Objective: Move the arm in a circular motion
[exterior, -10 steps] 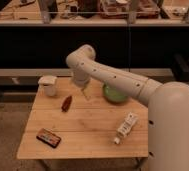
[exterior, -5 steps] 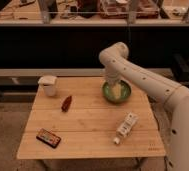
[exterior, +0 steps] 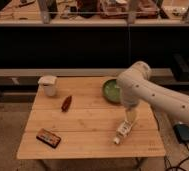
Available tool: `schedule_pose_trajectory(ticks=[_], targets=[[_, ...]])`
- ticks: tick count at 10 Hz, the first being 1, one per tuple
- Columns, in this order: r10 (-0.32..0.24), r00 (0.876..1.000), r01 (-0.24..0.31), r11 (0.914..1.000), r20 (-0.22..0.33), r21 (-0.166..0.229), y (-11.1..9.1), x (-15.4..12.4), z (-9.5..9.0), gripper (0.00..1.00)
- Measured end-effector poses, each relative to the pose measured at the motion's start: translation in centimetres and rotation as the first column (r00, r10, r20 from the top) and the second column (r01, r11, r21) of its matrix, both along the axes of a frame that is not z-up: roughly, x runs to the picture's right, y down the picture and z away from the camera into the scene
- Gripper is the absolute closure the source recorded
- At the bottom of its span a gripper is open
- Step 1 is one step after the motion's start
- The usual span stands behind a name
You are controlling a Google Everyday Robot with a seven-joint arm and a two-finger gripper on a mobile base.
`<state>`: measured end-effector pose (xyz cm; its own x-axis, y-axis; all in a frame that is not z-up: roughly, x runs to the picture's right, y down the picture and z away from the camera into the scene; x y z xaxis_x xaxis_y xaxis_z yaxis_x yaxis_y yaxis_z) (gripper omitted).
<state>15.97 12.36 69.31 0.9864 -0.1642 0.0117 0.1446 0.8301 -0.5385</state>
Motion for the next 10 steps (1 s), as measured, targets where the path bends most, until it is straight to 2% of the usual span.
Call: schedule_pose_trajectory(ticks=[2, 4, 5, 6, 7, 8, 10], targets=[[-0.025, 0.998, 0.025, 0.9997, 0.05, 0.003, 3.3, -4.3, -2.8, 0.2], [-0.048, 0.99, 0.049, 0.9988, 0.13, -0.004, 5.9, -8.9, -3.8, 0.2], [-0.064, 0.981, 0.066, 0.9978, 0.183, -0.006, 7.4, -11.7, -4.3, 0.2], [-0.07, 0.968, 0.076, 0.997, 0.24, -0.016, 8.9, -14.4, -4.6, 0.2], [-0.075, 0.959, 0.082, 0.9966, 0.273, -0.011, 9.1, -15.7, -4.4, 0.2], [-0.09, 0.942, 0.095, 0.9954, 0.322, -0.001, 8.8, -18.0, -3.5, 0.2], [-0.154, 0.894, 0.15, 0.9877, 0.42, 0.043, 6.2, -22.9, -0.1, 0.2]])
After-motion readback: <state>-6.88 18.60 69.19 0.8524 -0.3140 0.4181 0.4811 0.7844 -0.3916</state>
